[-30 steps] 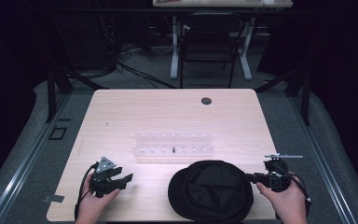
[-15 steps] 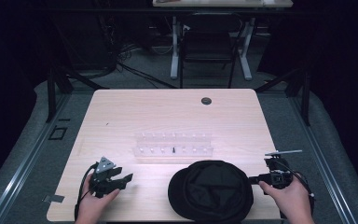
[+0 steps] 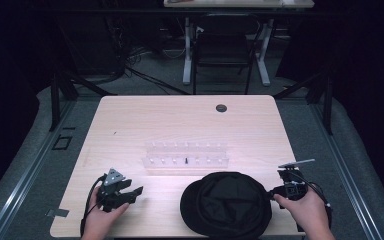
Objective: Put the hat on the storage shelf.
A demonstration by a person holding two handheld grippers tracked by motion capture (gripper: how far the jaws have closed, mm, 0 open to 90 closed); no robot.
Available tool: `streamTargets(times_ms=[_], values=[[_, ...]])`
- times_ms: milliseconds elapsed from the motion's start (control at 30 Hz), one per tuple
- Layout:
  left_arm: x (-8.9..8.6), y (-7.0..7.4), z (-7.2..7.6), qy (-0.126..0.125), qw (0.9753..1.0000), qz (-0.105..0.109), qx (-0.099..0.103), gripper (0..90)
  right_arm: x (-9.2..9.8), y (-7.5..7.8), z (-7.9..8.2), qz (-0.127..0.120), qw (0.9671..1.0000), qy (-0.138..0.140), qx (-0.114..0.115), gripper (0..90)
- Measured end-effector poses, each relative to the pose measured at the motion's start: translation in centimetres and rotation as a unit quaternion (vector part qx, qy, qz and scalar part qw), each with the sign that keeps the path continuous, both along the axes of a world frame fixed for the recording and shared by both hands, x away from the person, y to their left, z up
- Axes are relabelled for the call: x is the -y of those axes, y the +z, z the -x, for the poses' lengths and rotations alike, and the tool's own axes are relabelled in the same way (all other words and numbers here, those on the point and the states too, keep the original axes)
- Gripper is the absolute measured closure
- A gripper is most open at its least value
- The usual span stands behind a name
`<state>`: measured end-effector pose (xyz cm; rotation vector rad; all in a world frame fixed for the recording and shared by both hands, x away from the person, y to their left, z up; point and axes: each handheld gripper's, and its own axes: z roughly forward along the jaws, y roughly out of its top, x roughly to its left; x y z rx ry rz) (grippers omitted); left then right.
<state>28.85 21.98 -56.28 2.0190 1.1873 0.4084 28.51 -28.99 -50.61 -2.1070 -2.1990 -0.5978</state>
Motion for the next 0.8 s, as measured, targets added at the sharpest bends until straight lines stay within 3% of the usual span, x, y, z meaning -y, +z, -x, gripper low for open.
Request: streamTargets(times_ms=[667,700,733,800], values=[[0.0,0.0,-0.1,-0.013,0.9999,-0.002,-0.008,44.7,-0.7,-1.7,-2.0,0.011,0.9978,0.03,-0.057,77.7],[0.0,0.1,-0.1,-0.013,0.9999,-0.003,-0.008,44.7,-0.6,-1.6,-2.2,0.025,0.9961,0.045,-0.071,77.6],[0.0,0.1,-0.1,-0.014,0.9999,-0.003,-0.008,44.6,-0.9,-1.9,-2.2,0.015,0.9977,0.031,-0.059,77.3],[0.0,0.1,-0.1,-0.014,0.9999,-0.003,-0.008,44.7,-0.9,-2.0,-2.3,0.02,0.9969,0.037,-0.067,77.3]])
